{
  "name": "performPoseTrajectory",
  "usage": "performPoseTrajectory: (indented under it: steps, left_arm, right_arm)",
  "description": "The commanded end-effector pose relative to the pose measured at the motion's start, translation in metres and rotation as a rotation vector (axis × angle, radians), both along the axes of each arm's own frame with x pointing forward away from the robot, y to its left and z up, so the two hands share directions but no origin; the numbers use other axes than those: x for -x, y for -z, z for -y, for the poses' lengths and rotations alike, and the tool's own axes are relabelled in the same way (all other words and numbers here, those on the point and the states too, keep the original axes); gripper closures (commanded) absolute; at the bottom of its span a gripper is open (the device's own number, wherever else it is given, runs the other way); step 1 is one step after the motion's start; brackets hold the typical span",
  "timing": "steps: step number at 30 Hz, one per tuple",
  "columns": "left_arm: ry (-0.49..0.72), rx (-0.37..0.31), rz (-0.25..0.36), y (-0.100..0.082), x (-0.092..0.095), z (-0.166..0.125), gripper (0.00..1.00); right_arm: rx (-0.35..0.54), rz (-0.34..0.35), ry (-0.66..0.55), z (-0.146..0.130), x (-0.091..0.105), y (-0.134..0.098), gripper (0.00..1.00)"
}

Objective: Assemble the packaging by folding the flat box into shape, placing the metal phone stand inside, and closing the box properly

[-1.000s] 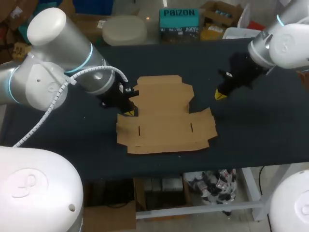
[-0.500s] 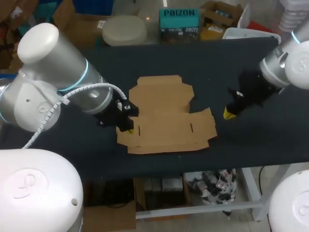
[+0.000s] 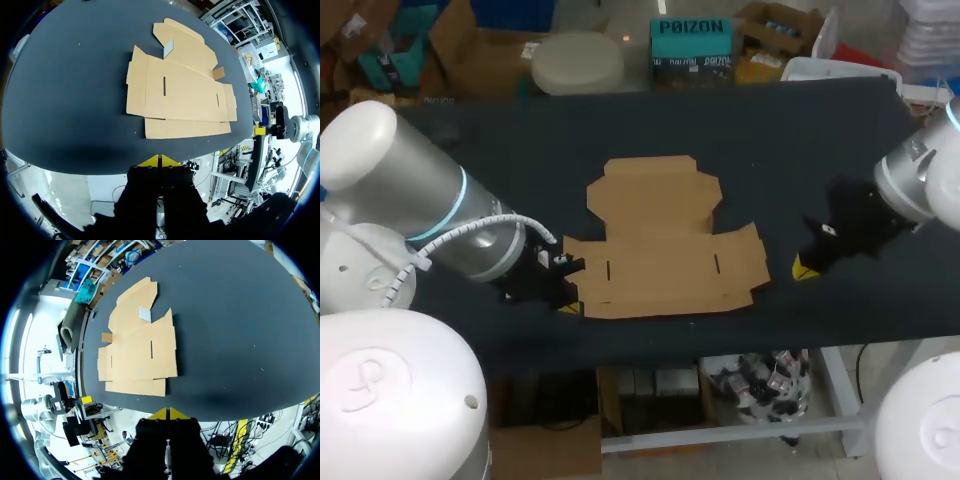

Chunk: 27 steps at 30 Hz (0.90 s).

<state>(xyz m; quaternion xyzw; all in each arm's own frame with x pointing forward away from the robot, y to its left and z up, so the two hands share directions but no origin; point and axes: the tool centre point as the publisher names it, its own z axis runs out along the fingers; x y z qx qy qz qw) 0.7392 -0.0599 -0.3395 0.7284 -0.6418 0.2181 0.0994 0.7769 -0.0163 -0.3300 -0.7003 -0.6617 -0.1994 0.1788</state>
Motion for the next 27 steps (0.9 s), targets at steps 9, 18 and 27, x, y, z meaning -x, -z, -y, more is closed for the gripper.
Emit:
performPoseTrajectory:
  steps: [9,18,27]
  left_arm:
    - [-0.007,0.009,-0.003,0.004,0.005,-0.006,1.00]
    - [0.006,0.032,-0.014,0.011,-0.001,-0.009,1.00]
    - [0.038,0.080,-0.028,0.030,-0.012,-0.012,1.00]
  right_arm:
    - [-0.002,0.016,0.016,0.002,0.004,0.003,1.00]
    - [0.002,0.026,0.006,0.001,0.003,0.006,1.00]
    - [-0.047,0.019,-0.032,-0.003,0.000,0.027,1.00]
